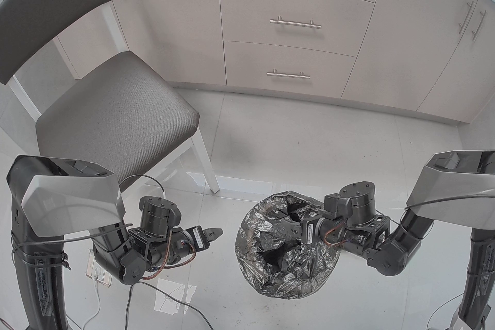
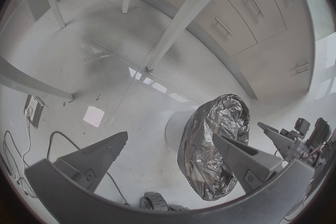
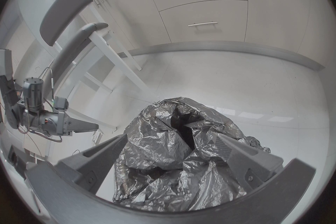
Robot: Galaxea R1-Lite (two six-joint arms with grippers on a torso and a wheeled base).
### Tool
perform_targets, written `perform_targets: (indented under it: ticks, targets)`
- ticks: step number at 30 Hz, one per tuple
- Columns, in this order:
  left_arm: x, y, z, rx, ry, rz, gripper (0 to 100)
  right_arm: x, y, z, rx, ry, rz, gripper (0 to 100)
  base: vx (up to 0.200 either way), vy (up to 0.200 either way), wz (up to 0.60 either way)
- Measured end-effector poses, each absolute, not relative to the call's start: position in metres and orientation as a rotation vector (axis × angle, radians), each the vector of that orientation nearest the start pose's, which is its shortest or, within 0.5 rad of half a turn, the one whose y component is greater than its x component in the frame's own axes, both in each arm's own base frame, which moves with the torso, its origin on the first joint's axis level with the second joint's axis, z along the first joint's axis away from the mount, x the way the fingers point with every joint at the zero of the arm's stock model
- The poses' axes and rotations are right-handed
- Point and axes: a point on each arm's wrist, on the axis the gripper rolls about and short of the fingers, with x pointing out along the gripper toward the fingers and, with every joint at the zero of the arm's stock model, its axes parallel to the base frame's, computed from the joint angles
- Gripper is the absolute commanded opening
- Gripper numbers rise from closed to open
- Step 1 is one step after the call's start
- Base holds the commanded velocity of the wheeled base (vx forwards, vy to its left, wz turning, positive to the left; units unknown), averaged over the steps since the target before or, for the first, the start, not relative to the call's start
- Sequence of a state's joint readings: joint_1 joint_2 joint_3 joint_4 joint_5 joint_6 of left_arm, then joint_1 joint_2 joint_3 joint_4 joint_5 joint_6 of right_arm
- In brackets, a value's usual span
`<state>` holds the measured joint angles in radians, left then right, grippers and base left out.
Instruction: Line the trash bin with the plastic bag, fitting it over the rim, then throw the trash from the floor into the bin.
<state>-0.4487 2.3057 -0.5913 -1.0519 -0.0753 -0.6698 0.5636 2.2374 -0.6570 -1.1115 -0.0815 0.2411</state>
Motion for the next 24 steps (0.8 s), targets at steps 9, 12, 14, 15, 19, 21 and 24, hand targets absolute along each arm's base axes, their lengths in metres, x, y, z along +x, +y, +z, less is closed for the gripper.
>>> perform_targets:
  ticks: [9, 12, 14, 15, 19, 21, 24]
  targets:
    - [0.299, -0.145, -0.024, -0.507, 0.794, -0.263, 100, 0.321, 0.211, -0.013, 0.039, 0.504, 0.423, 100, 0.000, 0.000, 0.00]
    - [0.299, -0.145, -0.024, -0.507, 0.794, -0.263, 100, 0.326, 0.217, -0.021, 0.028, 0.518, 0.426, 100, 0.000, 0.000, 0.00]
    - [0.299, -0.145, -0.024, -0.507, 0.794, -0.263, 100, 0.330, 0.221, -0.025, 0.024, 0.522, 0.425, 100, 0.000, 0.000, 0.00]
    - [0.299, -0.145, -0.024, -0.507, 0.794, -0.263, 100, 0.333, 0.223, -0.026, 0.021, 0.526, 0.424, 100, 0.000, 0.000, 0.00]
    - [0.299, -0.145, -0.024, -0.507, 0.793, -0.263, 100, 0.343, 0.228, -0.033, 0.011, 0.537, 0.409, 100, 0.000, 0.000, 0.00]
    - [0.299, -0.145, -0.024, -0.507, 0.793, -0.263, 100, 0.347, 0.229, -0.036, 0.003, 0.539, 0.400, 100, 0.000, 0.000, 0.00]
    - [0.299, -0.145, -0.024, -0.507, 0.793, -0.263, 100, 0.354, 0.230, -0.041, -0.010, 0.542, 0.385, 100, 0.000, 0.000, 0.00]
